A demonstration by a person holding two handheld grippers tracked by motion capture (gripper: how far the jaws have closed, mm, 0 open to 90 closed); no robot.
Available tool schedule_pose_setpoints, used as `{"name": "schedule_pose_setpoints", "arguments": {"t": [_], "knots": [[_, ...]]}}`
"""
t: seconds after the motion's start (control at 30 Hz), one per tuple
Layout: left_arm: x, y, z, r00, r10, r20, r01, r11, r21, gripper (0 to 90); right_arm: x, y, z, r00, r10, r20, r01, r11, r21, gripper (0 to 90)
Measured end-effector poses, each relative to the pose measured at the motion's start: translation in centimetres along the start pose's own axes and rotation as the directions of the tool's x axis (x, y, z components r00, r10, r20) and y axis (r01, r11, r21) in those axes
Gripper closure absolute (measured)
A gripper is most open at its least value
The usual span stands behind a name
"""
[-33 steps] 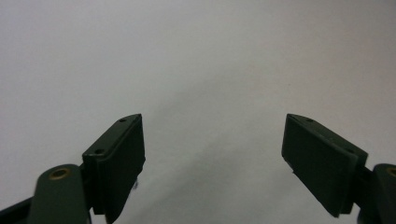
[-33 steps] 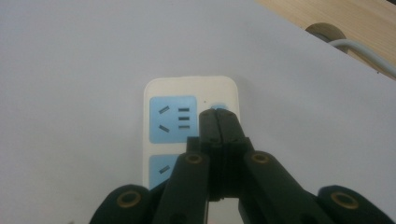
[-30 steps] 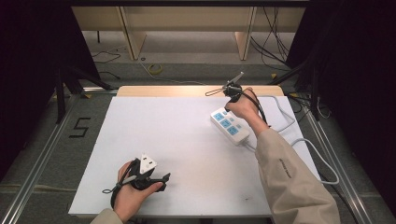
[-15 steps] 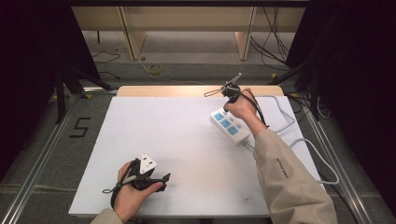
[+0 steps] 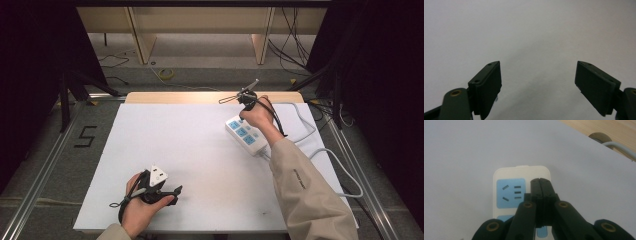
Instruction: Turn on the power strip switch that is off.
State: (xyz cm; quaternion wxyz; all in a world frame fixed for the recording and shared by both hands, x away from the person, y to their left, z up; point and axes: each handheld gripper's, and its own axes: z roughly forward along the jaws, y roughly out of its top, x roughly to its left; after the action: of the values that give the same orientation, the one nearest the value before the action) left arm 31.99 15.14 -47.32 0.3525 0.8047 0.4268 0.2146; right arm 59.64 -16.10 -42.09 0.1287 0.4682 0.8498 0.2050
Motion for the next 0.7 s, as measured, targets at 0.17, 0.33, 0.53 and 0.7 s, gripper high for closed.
{"name": "schedule_pose_setpoints", "arguments": {"t": [0.17,0.33,0.53,0.7], "knots": [[0.00,-0.02,-0.01,1.0000,0.000,0.001,0.000,1.0000,0.000,21.1,-0.14,-0.02,0.24,0.9999,0.011,-0.001,-0.011,0.9999,-0.003,90.0],[0.00,-0.03,-0.02,1.0000,0.001,0.000,-0.001,1.0000,0.000,21.1,-0.19,-0.01,0.49,1.0000,0.008,-0.006,-0.008,1.0000,-0.003,90.0],[0.03,-0.08,-0.05,1.0000,-0.002,-0.002,0.002,1.0000,-0.001,21.1,-0.14,-0.02,0.81,0.9999,0.011,0.000,-0.011,0.9999,0.000,90.0],[0.00,-0.10,-0.03,1.0000,-0.002,-0.001,0.002,1.0000,-0.003,21.1,-0.18,-0.01,0.96,1.0000,0.008,0.005,-0.008,1.0000,-0.002,90.0]]}}
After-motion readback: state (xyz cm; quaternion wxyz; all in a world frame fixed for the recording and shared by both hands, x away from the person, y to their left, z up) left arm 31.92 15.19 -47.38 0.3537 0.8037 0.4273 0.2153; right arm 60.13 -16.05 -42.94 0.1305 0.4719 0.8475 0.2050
